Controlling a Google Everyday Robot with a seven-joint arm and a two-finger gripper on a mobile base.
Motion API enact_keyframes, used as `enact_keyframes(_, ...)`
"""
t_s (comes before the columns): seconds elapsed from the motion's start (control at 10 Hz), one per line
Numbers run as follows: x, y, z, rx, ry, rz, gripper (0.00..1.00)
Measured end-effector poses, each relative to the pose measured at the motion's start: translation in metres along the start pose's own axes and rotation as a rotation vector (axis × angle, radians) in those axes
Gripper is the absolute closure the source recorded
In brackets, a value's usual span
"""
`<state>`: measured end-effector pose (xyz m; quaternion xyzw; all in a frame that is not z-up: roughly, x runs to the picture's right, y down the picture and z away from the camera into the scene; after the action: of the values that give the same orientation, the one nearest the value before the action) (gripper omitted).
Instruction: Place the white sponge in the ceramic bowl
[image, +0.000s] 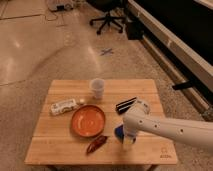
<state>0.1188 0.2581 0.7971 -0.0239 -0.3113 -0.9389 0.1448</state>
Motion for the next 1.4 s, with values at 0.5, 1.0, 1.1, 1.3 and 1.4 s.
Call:
enact_keyframes(0.5,-0.004,-0.002,0.012,0.004,-0.007,0.014,0.56)
enact_keyframes(1.0,0.005,0.009,-0.006,0.001,-0.012,-0.027,0.99)
enact_keyframes(1.1,0.013,0.015,-0.014,-0.003,-0.006,-0.051,1.0)
enact_keyframes(1.3,0.025,0.025,-0.027,-0.004,0.004,-0.089,1.0)
enact_keyframes(1.4,0.032,0.03,-0.033,-0.004,0.007,-0.115,1.0)
